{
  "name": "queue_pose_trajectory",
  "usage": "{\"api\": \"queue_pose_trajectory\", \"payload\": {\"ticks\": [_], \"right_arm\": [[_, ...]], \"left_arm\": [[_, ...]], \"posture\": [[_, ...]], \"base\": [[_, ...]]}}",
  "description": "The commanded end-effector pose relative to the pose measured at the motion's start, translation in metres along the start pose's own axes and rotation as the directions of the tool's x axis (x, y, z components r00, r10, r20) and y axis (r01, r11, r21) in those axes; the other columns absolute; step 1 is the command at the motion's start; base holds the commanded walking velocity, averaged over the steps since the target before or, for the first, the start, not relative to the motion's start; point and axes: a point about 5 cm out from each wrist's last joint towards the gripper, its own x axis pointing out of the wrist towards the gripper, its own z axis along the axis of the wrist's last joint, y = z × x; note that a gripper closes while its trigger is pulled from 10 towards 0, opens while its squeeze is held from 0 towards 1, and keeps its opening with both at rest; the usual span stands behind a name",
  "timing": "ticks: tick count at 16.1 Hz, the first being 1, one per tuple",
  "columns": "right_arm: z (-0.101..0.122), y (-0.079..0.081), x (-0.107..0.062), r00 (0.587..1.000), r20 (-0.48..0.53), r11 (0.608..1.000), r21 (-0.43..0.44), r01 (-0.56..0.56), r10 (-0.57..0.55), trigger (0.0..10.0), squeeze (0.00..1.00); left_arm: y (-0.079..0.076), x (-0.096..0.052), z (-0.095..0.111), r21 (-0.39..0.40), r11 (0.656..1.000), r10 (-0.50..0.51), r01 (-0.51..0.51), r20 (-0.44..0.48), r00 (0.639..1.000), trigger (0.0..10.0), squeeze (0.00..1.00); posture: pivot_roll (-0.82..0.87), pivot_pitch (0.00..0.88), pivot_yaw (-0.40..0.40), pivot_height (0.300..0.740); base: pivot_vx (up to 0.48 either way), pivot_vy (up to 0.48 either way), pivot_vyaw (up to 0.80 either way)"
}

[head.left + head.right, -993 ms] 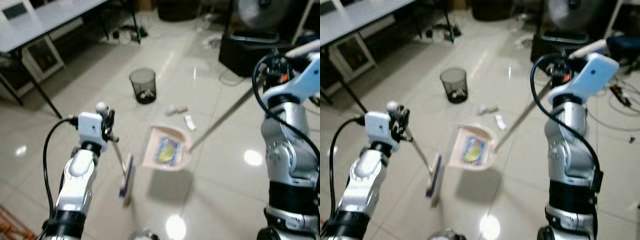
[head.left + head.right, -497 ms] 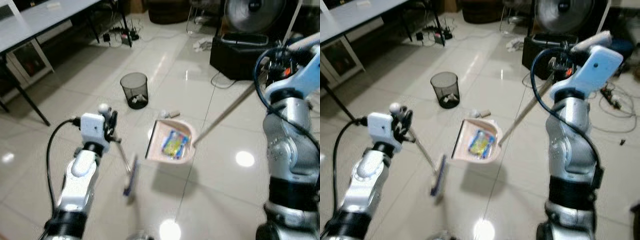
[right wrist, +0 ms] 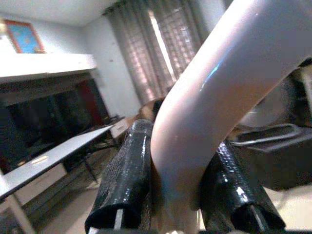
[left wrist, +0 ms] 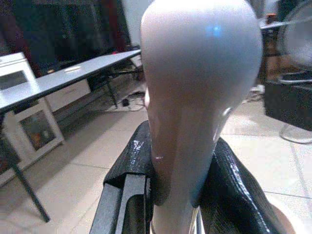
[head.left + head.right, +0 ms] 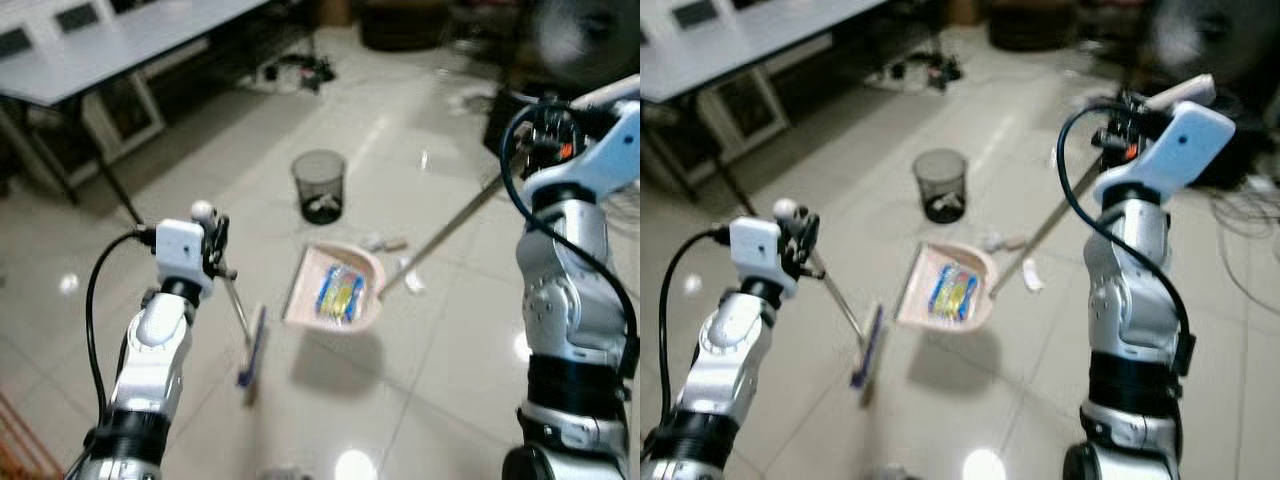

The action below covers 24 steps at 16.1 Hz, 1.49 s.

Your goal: Sweep floor

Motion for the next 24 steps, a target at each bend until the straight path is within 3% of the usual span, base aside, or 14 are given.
{"api": "queue_pose_trajectory", "payload": {"ticks": [1,13,19,24], "right_arm": [[0.013,0.006,0.003,0.998,0.065,0.999,0.044,-0.024,0.021,10.0,0.00],[0.010,0.010,0.003,0.996,0.068,0.999,-0.009,-0.050,0.051,10.0,0.00],[0.006,0.016,0.007,0.996,0.044,0.997,0.009,-0.080,0.080,10.0,0.00],[0.008,0.010,0.014,0.997,0.048,0.996,0.059,-0.066,0.063,10.0,0.00]], "left_arm": [[0.002,0.007,0.010,0.012,1.000,0.009,-0.009,0.045,0.999,10.0,0.00],[-0.003,0.000,0.004,0.009,1.000,0.014,-0.014,0.032,0.999,10.0,0.00],[-0.004,-0.004,0.001,0.002,0.998,0.063,-0.063,0.033,0.997,10.0,0.00],[-0.004,-0.002,0.001,0.014,0.998,0.066,-0.067,0.036,0.997,10.0,0.00]], "posture": [[0.02,0.012,0.111,0.740],[0.05,0.000,0.087,0.740],[0.06,0.000,0.003,0.740],[0.05,0.000,0.018,0.740]], "base": [[0.439,0.000,0.00],[0.439,0.000,0.00],[0.437,0.000,0.00],[0.436,0.000,0.00]]}}
